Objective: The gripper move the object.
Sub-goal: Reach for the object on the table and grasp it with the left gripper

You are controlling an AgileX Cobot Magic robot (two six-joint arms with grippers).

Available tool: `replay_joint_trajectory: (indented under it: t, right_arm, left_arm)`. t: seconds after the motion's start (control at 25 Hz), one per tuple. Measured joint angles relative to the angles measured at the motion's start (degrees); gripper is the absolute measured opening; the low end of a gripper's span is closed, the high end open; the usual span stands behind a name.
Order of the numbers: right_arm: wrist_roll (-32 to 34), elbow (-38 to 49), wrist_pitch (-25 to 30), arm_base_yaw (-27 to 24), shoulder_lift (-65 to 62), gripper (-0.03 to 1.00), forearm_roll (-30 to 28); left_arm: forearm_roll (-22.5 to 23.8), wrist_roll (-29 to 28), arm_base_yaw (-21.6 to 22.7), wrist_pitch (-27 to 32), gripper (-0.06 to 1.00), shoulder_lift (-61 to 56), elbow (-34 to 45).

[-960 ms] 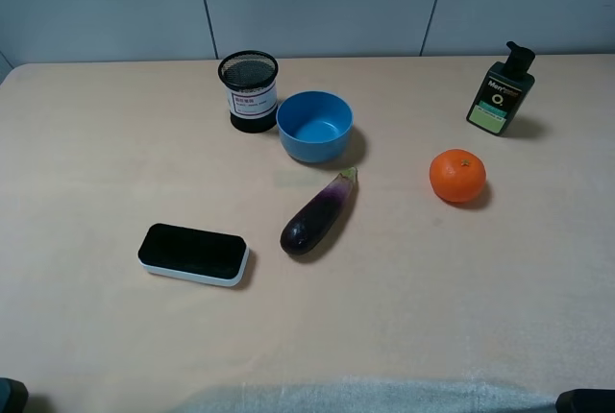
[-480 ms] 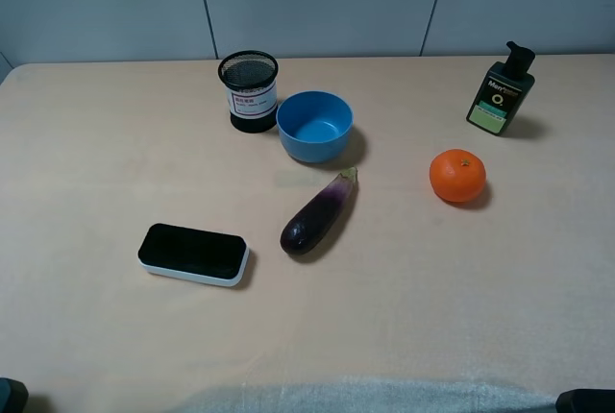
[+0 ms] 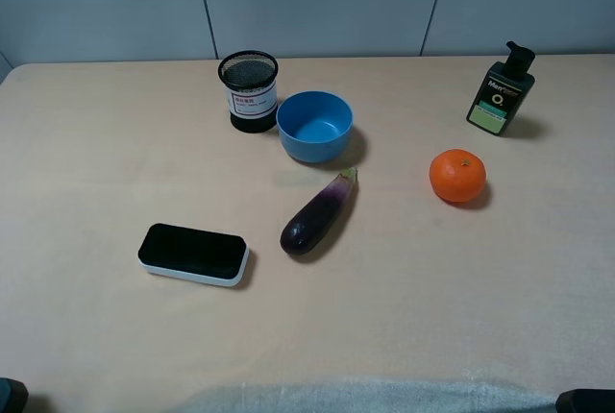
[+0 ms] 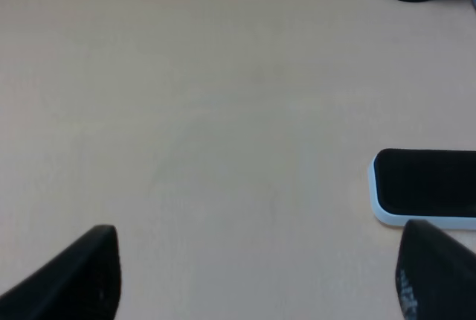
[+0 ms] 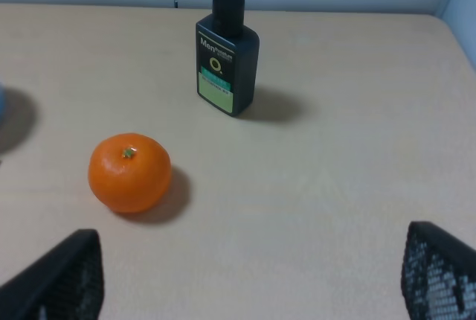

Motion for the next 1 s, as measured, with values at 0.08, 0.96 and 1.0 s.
replay_joint_trajectory:
  t: [0.08,0.96,1.0]
  right_arm:
    - [0.00,0.00,0.00,0.00,0.00,0.61,0.00]
    - [0.00,0.00,0.00,0.00,0.00,0.61,0.00]
    - [0.00,0.00,0.00,0.00,0.00,0.61,0.00]
  left_arm:
    - [0.00,0.00,0.00,0.00,0.75,0.00,0.00]
    - [0.55,0.00,0.00,0.00,0.75,0.00,0.00]
    - [0.86,0.00,0.00,0.00,0.75,0.00,0.00]
